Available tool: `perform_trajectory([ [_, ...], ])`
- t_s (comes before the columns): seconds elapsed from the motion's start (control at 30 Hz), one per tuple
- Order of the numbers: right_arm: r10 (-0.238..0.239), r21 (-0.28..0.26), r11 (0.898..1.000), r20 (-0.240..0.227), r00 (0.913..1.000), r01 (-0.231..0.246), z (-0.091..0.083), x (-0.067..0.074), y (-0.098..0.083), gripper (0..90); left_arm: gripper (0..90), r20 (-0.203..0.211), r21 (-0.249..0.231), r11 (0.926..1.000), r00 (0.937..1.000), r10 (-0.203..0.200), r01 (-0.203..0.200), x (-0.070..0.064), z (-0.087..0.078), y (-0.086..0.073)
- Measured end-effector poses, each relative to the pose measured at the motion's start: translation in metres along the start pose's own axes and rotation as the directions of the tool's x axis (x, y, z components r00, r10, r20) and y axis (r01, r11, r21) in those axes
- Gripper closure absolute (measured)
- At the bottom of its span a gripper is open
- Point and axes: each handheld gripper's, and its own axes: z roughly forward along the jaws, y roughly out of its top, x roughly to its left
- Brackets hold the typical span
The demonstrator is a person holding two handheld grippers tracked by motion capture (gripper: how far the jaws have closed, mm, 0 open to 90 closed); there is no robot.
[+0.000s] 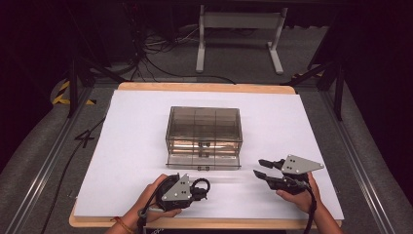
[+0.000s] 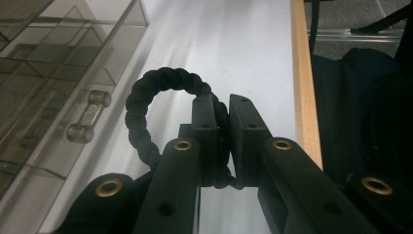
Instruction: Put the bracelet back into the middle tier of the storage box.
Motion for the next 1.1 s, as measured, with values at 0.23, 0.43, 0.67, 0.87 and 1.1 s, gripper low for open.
perform_trajectory([
  [0.23,0.007,0.005,1.000,0.003,1.0000,-0.007,0.000,-0.002,-0.002,57.7,82.0,-0.016,-0.006,1.0000,0.9999,0.000,0.000,0.003,-0.008,0.004],
  [0.43,0.012,0.012,1.000,0.002,0.9999,-0.012,-0.001,-0.002,-0.003,57.7,82.0,-0.034,-0.011,0.9999,0.9994,-0.006,0.006,0.008,-0.017,0.013],
  [0.67,0.013,0.021,1.000,-0.002,0.9999,-0.012,0.001,-0.002,-0.004,57.4,81.9,-0.051,0.009,0.9999,0.9987,-0.004,0.004,0.023,-0.021,0.025],
  [0.87,0.014,0.032,0.999,-0.003,0.9999,-0.014,0.002,-0.002,-0.006,57.1,81.9,-0.061,0.024,0.9995,0.9980,-0.018,0.019,0.037,-0.019,0.031],
  [1.1,0.018,0.040,0.999,-0.002,0.9998,-0.018,0.003,-0.002,-0.006,57.0,81.8,-0.068,0.060,0.9971,0.9968,-0.042,0.046,0.057,-0.006,0.039],
])
